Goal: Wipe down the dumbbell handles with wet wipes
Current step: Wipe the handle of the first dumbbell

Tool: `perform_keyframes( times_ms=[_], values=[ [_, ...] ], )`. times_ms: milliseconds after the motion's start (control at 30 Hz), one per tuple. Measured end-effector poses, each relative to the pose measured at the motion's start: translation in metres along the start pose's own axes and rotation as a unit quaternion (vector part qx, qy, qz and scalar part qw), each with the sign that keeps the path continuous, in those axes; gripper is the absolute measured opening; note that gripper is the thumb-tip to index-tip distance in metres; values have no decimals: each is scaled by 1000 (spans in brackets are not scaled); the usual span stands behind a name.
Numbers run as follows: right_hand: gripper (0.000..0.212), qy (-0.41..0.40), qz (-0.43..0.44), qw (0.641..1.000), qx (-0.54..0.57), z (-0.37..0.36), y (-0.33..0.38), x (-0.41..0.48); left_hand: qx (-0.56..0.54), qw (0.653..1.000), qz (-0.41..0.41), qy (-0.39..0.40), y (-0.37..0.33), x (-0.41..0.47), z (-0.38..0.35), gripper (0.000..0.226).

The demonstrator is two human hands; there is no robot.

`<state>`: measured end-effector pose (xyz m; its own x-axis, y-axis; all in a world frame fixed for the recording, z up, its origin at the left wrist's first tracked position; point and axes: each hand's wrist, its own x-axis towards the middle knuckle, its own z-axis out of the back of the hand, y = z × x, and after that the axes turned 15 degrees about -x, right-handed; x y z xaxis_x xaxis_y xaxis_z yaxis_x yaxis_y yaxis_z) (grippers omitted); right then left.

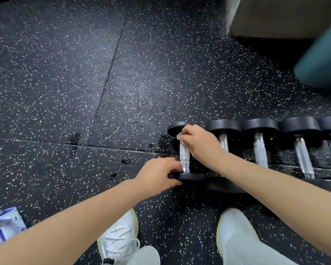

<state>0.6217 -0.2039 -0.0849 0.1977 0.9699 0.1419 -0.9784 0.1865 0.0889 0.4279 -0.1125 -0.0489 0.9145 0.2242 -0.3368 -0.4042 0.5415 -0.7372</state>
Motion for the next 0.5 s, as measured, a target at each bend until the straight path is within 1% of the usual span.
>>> perform_keyframes(
  times_ms=[100,233,333,433,500],
  values=[
    [18,2,-21,1000,10,1,13,-8,-8,1000,2,-2,3,-1,0,24],
    [13,35,31,998,39,10,13,-31,-4,1000,-4,2,4,-2,-2,25],
    [16,48,41,998,28,9,0,-15,7,1000,-10,0,4,-1,-3,27],
    [16,32,-5,999,12,4,3,5,17,1000,-9,2,4,-3,-2,28],
    [14,24,-45,998,23,1,10,4,26,1000,-13,-1,4,-6,-3,24]
  ],
)
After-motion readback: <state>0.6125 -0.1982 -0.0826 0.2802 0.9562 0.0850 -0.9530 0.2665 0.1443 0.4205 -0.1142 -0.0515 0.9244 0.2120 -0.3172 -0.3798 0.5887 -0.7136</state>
